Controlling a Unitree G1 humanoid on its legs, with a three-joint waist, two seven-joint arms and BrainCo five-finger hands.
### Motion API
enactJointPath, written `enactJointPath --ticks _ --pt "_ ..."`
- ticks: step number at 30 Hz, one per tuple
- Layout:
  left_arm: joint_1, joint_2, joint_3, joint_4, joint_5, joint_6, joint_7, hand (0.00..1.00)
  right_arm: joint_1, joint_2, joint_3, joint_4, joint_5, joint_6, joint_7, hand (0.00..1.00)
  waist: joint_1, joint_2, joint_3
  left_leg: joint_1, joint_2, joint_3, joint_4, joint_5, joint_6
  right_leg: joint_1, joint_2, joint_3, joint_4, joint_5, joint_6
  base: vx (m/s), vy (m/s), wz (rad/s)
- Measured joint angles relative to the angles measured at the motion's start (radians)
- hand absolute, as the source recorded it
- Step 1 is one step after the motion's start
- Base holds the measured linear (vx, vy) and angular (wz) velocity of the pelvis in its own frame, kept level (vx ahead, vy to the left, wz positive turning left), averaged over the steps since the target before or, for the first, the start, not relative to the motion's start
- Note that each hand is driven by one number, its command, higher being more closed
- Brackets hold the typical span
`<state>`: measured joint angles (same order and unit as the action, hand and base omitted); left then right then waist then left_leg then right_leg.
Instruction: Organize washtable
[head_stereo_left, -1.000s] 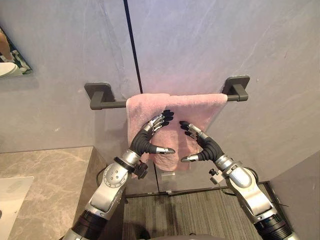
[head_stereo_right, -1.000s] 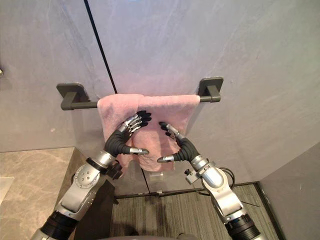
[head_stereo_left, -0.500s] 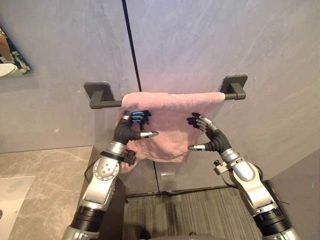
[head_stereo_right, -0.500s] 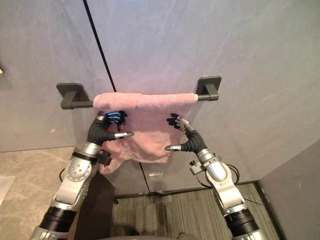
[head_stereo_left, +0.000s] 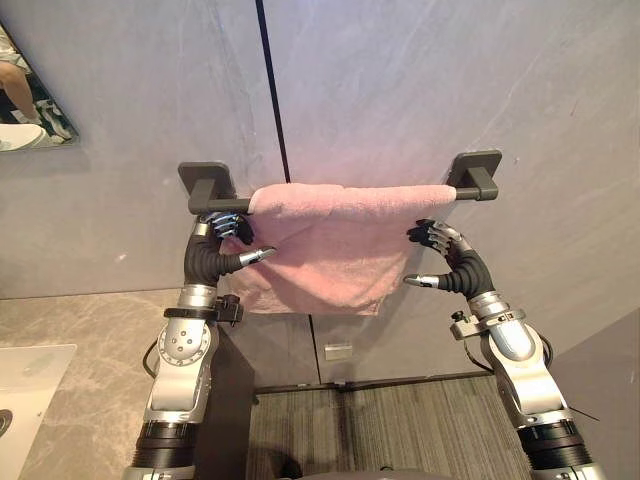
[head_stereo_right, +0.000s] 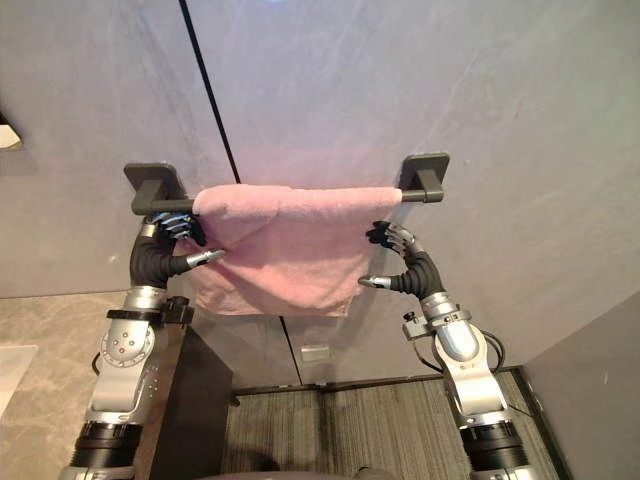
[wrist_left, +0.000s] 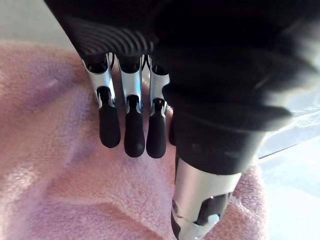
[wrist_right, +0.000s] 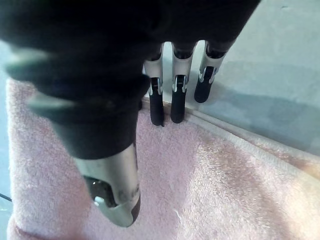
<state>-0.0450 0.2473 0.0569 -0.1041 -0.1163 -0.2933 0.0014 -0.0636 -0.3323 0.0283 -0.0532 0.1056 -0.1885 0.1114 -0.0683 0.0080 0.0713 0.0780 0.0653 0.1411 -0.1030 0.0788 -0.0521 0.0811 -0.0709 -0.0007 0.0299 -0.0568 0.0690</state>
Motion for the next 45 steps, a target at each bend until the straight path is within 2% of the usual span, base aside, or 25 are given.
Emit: enactJointPath --ticks 9,18,23,28,35,38,40,45 --pt "0.077 -0.054 0.033 0.000 -0.030 0.002 -0.004 0.00 0.049 0.046 -0.031 0.002 -0.029 0.000 -0.003 0.00 0.001 0.000 0.000 0.000 0.000 -0.002 0.000 0.000 0.000 0.001 -0.001 -0.002 0.000 0.000 0.000 0.00 0.000 0.00" --pt "0.166 -0.119 0.034 0.000 -0.117 0.005 -0.046 0.00 0.124 0.100 -0.103 0.002 -0.052 0.000 -0.023 0.00 0.003 0.000 0.000 -0.001 -0.001 -0.005 0.000 0.000 0.000 0.003 -0.001 -0.010 -0.001 -0.001 0.000 0.00 0.000 0.00" --pt "0.248 -0.143 0.034 -0.003 -0.164 0.006 -0.070 0.00 0.189 0.144 -0.189 -0.004 -0.059 -0.001 -0.049 0.00 0.002 0.001 0.000 -0.008 -0.001 -0.014 0.000 0.000 0.000 0.003 -0.002 -0.022 -0.006 -0.001 0.000 0.00 -0.005 0.05" --pt "0.352 -0.180 0.015 0.008 -0.195 0.028 -0.112 0.00 0.279 0.189 -0.216 -0.004 -0.059 -0.001 -0.063 0.00 0.002 0.001 -0.001 -0.016 -0.001 -0.021 0.000 -0.001 -0.001 0.002 -0.002 -0.025 -0.013 -0.002 0.000 0.01 -0.006 0.05" --pt "0.388 -0.187 -0.014 0.213 -0.177 0.061 -0.134 0.00 0.362 0.223 -0.200 0.073 -0.129 0.000 -0.068 0.00 0.006 0.000 -0.002 -0.017 -0.001 -0.022 0.000 -0.001 -0.001 -0.001 -0.002 -0.026 -0.004 -0.009 0.000 0.00 0.000 0.00" --pt "0.394 -0.183 -0.024 0.328 -0.143 0.075 -0.139 0.00 0.372 0.227 -0.145 0.199 -0.170 0.001 -0.069 0.00 0.007 -0.001 -0.003 -0.013 0.002 -0.022 0.000 -0.002 -0.002 0.000 0.000 -0.027 0.003 -0.014 -0.003 0.00 0.000 0.00" --pt "0.385 -0.183 -0.026 0.455 -0.104 0.090 -0.131 0.00 0.374 0.229 -0.109 0.351 -0.218 0.007 -0.070 0.00 0.027 0.000 -0.004 -0.012 0.004 -0.020 0.000 -0.005 -0.007 0.000 0.001 -0.026 0.003 -0.015 -0.004 0.00 0.000 0.00" --pt "0.375 -0.182 -0.023 0.619 -0.096 0.094 -0.109 0.00 0.357 0.235 -0.088 0.530 -0.237 0.029 -0.074 0.00 0.033 0.000 -0.005 -0.011 0.004 -0.018 0.000 -0.008 -0.009 0.000 0.001 -0.024 0.003 -0.016 -0.004 0.00 0.000 0.00"
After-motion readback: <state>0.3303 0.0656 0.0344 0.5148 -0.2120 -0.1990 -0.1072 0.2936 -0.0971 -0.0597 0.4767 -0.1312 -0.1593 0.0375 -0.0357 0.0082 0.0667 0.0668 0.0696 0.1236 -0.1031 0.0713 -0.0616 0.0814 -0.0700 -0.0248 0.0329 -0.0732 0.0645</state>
